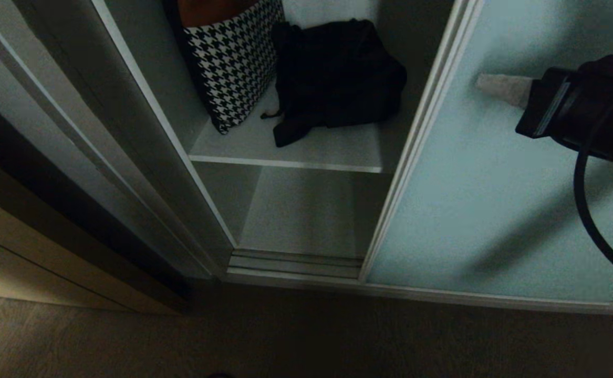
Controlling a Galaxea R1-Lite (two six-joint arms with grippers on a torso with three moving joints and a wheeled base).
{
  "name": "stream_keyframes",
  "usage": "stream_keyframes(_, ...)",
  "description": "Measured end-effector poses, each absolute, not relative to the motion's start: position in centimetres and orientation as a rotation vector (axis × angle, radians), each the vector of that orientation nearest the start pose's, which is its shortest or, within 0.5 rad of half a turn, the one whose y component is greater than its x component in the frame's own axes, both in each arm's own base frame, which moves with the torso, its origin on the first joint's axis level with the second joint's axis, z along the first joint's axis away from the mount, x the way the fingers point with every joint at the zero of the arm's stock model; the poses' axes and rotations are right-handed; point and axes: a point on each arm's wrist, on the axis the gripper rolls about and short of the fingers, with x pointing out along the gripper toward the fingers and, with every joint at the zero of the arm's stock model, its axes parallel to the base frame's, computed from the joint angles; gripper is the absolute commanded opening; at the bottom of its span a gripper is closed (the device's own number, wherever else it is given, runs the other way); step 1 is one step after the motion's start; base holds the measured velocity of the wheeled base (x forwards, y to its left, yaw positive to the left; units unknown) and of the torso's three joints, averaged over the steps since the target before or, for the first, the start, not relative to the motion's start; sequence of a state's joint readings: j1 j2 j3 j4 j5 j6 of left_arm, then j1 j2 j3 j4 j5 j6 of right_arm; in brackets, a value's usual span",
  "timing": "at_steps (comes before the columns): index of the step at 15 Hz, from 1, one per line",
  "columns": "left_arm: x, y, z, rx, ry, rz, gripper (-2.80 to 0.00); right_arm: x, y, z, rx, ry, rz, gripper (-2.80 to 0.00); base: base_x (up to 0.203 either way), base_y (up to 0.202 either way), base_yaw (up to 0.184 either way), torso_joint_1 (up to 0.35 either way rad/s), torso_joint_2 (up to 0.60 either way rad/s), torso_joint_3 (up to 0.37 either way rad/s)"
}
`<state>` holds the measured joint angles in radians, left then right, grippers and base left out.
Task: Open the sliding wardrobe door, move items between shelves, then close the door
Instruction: Close the door
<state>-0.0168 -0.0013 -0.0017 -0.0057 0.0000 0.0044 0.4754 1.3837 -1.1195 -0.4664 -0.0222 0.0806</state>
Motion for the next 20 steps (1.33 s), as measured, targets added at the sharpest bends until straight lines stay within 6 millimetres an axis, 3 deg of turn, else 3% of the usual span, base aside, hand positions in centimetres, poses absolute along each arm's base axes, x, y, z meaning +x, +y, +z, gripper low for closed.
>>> stream_keyframes(5,-2.3,0.0,7.7,0.005,-0.009,-0.016,-2.80,20.7,13.5,34.7,0.034,-0.261,0.545,-2.80,0.000,0.000,0.000,0.000,0.00,0.000)
stream_keyframes(9,-2.3,0.0,7.7,0.004,-0.009,-0.017,-2.80,17.6,13.5,33.9,0.013,-0.306,0.645,-2.80,0.000,0.000,0.000,0.000,0.00,0.000)
stream_keyframes(14,-2.3,0.0,7.6,0.005,-0.008,-0.017,-2.80,12.3,8.7,35.4,0.039,-0.434,0.590,-2.80,0.000,0.000,0.000,0.000,0.00,0.000)
stream_keyframes(20,-2.3,0.0,7.7,0.004,-0.009,-0.016,-2.80,7.3,1.3,37.3,0.037,-0.486,0.101,-2.80,0.000,0.000,0.000,0.000,0.00,0.000)
